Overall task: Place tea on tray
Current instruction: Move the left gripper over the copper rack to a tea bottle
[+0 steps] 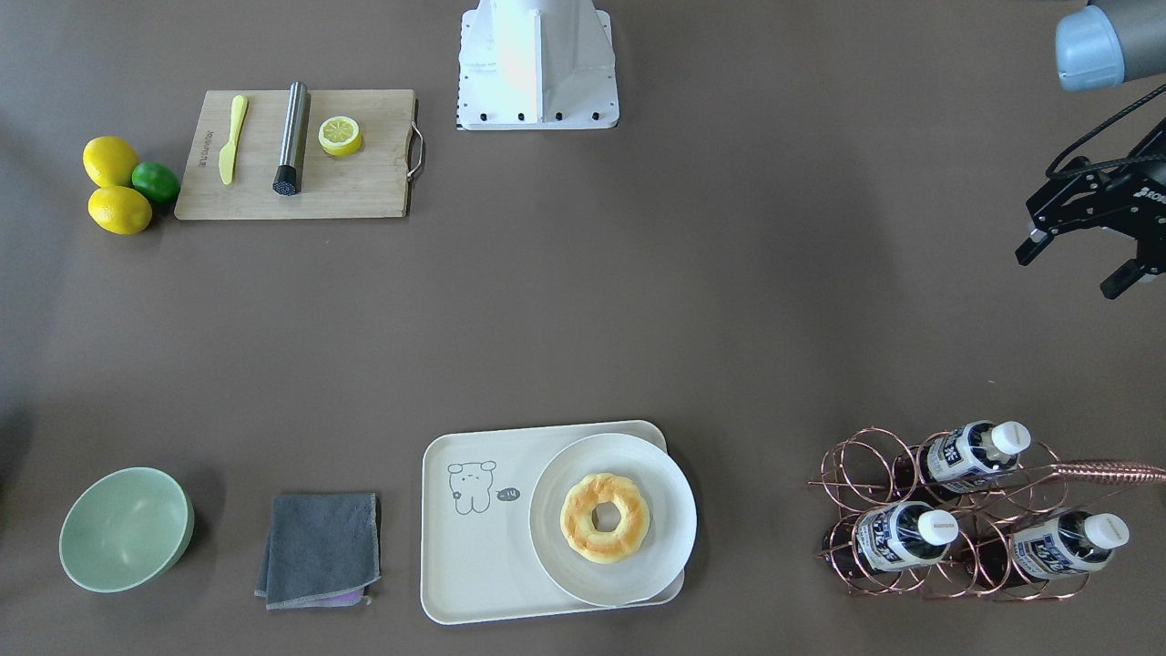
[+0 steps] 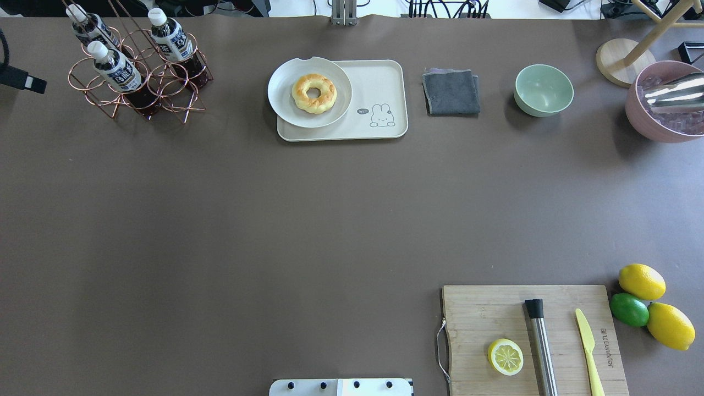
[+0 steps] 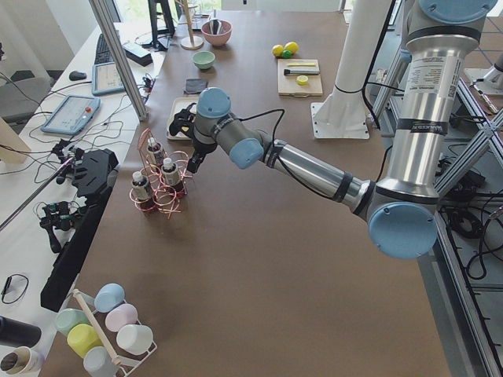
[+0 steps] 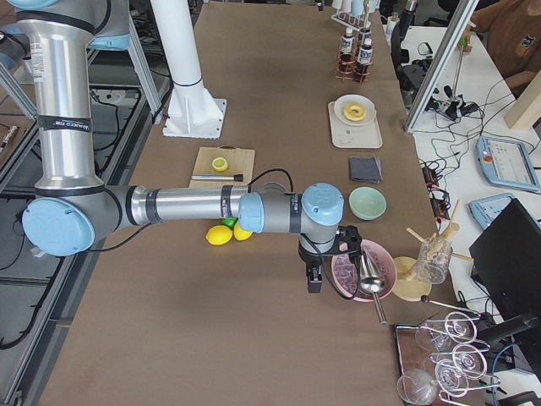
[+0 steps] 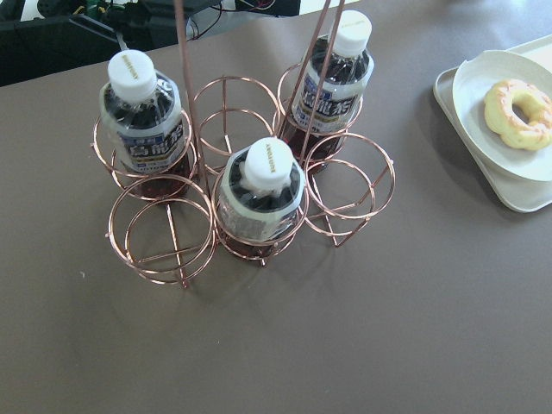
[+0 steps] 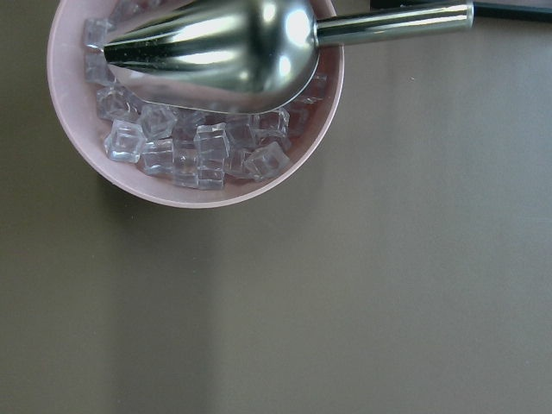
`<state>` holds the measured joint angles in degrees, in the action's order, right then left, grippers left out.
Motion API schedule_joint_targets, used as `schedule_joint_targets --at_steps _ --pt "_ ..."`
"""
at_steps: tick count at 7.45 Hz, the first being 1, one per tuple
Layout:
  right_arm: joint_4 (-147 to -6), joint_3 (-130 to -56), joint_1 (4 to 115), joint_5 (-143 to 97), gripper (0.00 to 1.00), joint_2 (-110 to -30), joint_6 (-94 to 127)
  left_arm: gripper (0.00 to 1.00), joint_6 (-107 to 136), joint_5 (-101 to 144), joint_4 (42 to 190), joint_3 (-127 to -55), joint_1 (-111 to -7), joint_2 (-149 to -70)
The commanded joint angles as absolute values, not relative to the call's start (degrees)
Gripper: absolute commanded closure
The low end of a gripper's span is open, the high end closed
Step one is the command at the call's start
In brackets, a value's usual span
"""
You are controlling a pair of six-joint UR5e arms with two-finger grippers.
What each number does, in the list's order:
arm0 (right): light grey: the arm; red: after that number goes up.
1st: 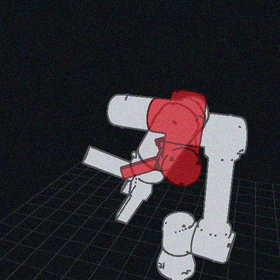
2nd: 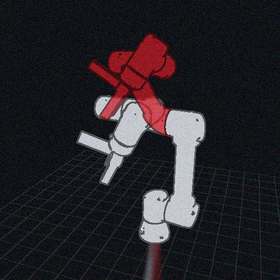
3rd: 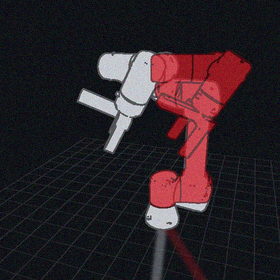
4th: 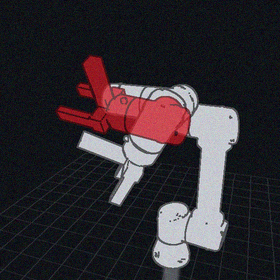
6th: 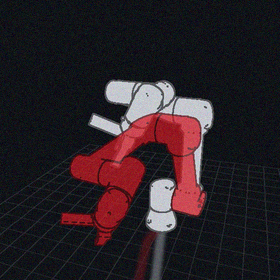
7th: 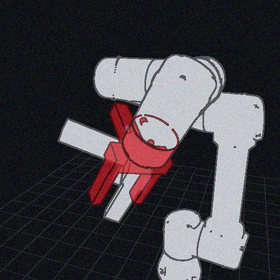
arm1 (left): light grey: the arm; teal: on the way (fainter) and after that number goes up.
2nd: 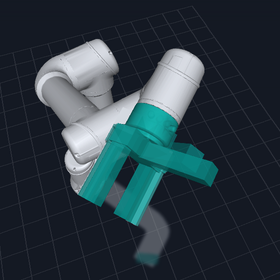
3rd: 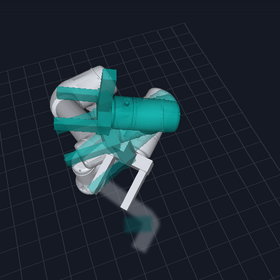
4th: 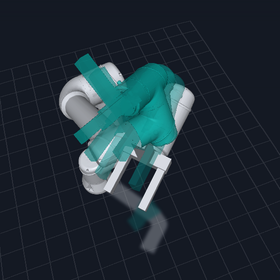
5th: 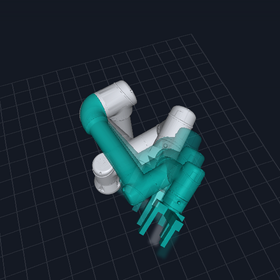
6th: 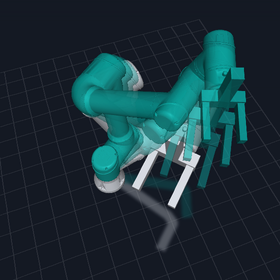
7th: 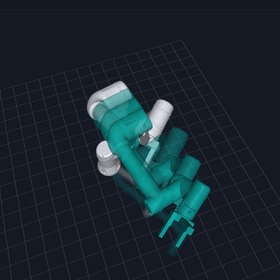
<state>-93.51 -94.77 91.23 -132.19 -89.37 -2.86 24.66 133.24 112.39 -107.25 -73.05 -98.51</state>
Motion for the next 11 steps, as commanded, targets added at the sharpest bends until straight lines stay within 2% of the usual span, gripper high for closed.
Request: schedule_joint_targets --at_steps 1,5,8,11 --pt "-93.52 -94.75 91.23 -132.19 0.00 -89.38 -2.90 0.02 29.89 122.47 112.15 -108.71 -68.21 -101.86" --pt "-93.52 -94.57 91.32 -132.19 0.00 -89.91 -2.90 0.02 32.96 116.40 112.50 -105.04 -67.85 -102.21" --pt "-93.52 -94.31 91.32 -132.27 0.00 -89.91 -2.90 0.02 41.12 113.03 112.50 -99.33 -63.99 -109.14" --pt "-93.52 -94.39 91.32 -132.28 0.00 -90.09 -2.90 0.03 40.61 111.29 112.94 -96.35 -63.90 -110.55"
